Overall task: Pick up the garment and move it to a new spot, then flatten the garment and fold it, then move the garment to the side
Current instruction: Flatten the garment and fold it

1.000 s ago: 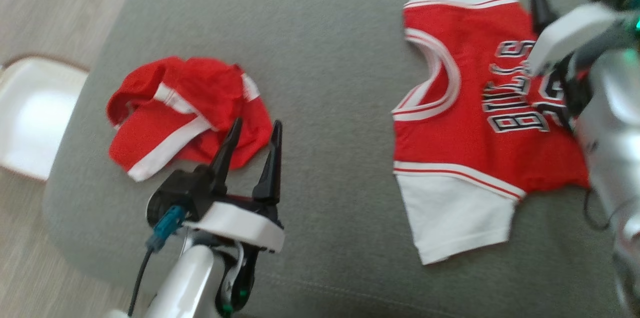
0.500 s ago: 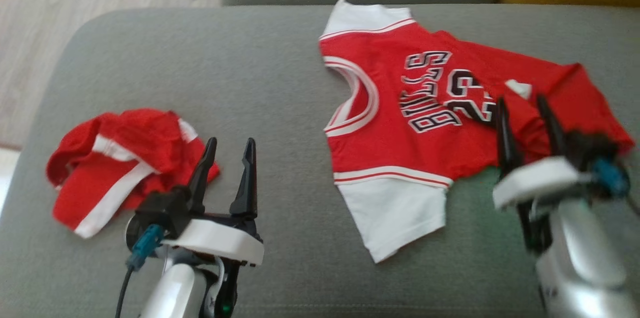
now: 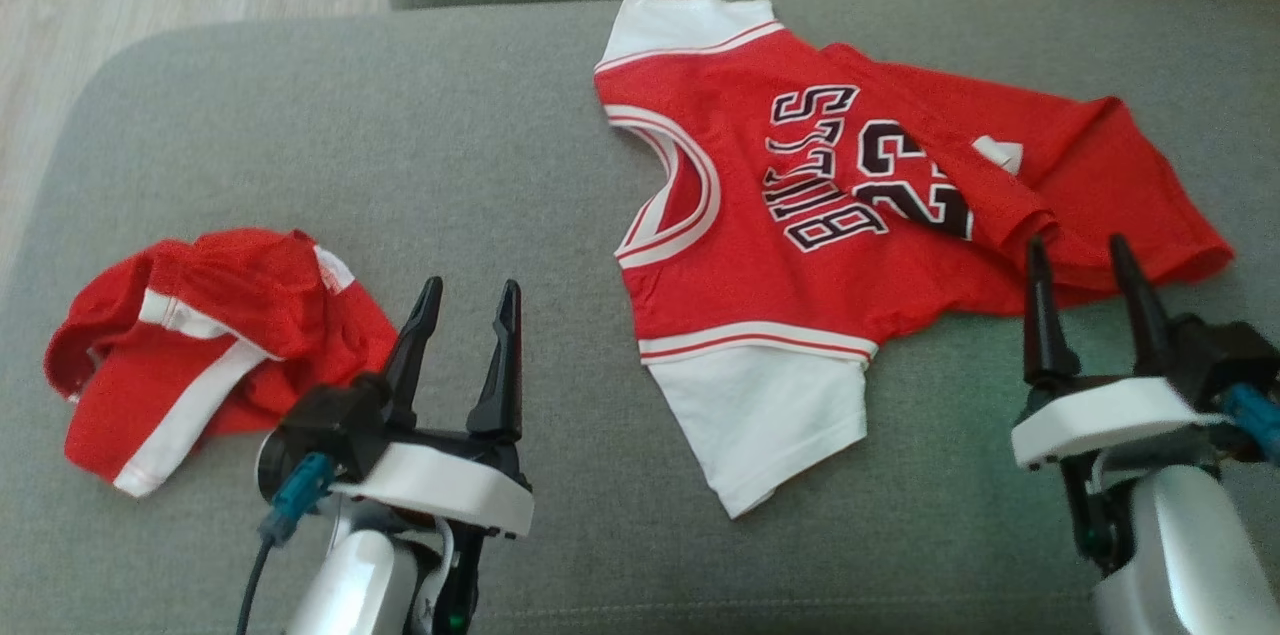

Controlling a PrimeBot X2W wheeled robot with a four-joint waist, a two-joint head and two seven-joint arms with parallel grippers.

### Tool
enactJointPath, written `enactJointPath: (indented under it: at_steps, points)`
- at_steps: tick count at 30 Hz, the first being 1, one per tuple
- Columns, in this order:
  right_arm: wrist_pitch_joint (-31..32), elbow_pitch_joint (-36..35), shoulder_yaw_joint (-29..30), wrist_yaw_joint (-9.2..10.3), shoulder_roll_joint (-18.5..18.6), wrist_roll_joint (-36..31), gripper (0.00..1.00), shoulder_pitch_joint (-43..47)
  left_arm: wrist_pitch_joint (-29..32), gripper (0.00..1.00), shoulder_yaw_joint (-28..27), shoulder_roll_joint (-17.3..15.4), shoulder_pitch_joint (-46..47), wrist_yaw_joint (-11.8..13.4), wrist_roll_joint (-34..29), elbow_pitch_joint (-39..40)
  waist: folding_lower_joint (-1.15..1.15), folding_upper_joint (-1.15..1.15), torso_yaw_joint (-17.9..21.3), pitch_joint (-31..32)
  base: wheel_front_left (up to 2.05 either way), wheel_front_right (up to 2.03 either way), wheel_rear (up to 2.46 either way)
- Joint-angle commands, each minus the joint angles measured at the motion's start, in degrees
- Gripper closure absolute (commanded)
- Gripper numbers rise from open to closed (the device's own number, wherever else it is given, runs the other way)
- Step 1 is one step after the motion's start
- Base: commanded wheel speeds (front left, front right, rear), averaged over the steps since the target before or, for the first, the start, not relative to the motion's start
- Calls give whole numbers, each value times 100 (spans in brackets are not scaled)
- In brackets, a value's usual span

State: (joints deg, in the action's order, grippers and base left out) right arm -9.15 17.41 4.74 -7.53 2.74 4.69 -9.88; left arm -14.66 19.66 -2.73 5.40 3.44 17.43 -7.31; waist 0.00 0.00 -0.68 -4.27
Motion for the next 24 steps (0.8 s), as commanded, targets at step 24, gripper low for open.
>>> enactJointPath:
  at_steps: [24]
  points:
    - [2242,1726,1471,4,707,-395,0,-2720,-34,0,124,-15,802,-55,-56,186,0,0,-899,-1280,0,0,0]
